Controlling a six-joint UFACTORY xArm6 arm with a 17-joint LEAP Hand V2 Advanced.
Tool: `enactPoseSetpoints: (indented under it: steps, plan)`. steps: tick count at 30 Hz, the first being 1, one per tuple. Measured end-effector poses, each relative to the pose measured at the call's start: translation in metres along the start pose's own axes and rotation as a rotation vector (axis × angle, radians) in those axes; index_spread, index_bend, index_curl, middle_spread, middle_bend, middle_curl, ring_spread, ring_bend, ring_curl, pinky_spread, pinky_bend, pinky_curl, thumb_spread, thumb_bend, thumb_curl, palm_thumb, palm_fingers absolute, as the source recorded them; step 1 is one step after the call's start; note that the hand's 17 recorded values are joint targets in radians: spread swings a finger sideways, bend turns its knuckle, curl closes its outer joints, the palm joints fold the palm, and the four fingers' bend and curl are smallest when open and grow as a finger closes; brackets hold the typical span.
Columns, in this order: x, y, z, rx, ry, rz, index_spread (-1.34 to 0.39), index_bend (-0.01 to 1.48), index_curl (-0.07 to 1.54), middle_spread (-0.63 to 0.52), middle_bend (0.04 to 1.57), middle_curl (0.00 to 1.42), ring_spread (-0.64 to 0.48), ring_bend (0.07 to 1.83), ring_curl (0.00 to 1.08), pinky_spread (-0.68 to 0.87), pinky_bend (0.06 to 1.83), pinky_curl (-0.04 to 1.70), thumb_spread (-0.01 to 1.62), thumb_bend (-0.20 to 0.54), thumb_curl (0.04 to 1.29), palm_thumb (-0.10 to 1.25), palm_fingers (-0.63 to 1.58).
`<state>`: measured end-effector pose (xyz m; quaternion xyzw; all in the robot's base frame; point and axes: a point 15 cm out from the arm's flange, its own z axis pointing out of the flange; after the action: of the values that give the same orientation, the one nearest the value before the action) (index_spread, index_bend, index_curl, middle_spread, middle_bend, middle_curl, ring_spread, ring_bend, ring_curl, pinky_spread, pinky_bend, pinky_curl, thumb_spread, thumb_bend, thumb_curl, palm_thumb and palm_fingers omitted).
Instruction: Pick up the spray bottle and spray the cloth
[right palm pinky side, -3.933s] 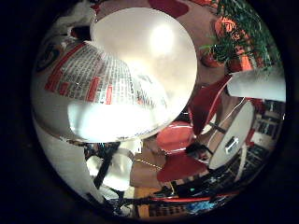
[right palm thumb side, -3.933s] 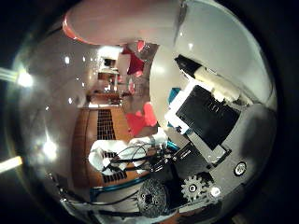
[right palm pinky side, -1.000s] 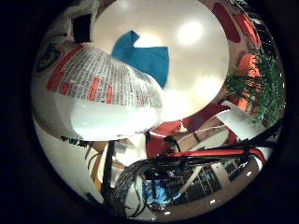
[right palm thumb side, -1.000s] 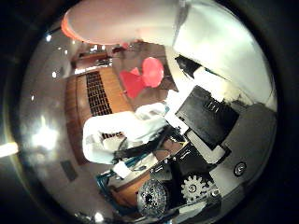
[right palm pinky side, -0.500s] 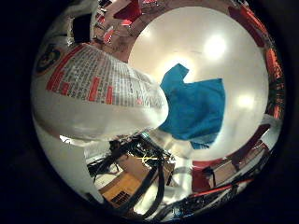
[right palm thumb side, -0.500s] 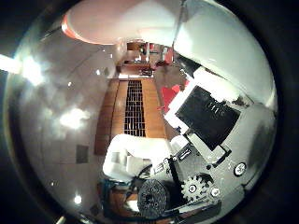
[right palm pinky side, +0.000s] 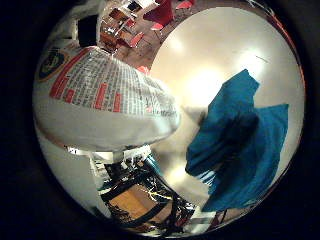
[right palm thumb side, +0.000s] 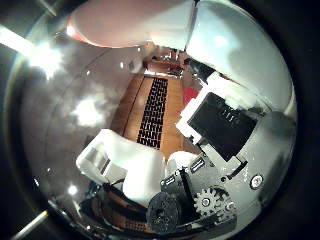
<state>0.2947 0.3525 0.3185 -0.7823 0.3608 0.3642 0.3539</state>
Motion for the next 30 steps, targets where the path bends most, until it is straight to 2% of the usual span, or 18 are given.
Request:
enactPoseSetpoints:
  steps: [8,13,20,24,27,29,30]
  plan:
    - [0.025,0.007,0.022,-0.041,-0.005,0.012,-0.22,1.11,0.78,-0.09,1.37,0.61,-0.15,1.48,0.56,-0.23,1.05,1.16,0.81,-0.019,0.86,1.01,1.20]
    - [0.040,0.011,0.031,-0.063,-0.017,0.047,-0.21,1.09,0.78,-0.08,1.37,0.61,-0.15,1.48,0.56,-0.23,1.05,1.14,0.83,-0.028,0.84,0.93,1.18]
    - [0.044,0.015,0.033,-0.078,-0.012,0.031,-0.22,0.91,0.76,-0.07,1.28,0.59,-0.16,1.38,0.54,-0.28,1.04,1.01,0.80,-0.029,0.79,0.86,1.12]
    - [0.041,0.017,0.033,-0.087,-0.007,0.008,-0.30,0.51,0.69,-0.12,1.12,0.56,-0.23,1.29,0.52,-0.39,1.06,0.91,0.74,-0.029,0.75,0.86,0.78]
    - [0.045,0.024,0.032,-0.121,0.022,-0.014,-0.41,0.34,0.61,-0.15,0.99,0.54,-0.27,1.28,0.52,-0.43,0.99,0.87,0.84,-0.026,0.70,0.86,0.44]
    - [0.046,0.027,0.029,-0.137,0.042,-0.034,-0.44,0.34,0.59,-0.16,0.92,0.53,-0.27,1.22,0.51,-0.39,0.89,0.86,0.92,-0.025,0.66,0.84,0.29]
    - [0.045,0.027,0.027,-0.138,0.052,-0.044,-0.45,0.38,0.58,-0.15,0.86,0.51,-0.25,1.14,0.50,-0.30,0.79,0.84,0.96,-0.028,0.63,0.82,0.13]
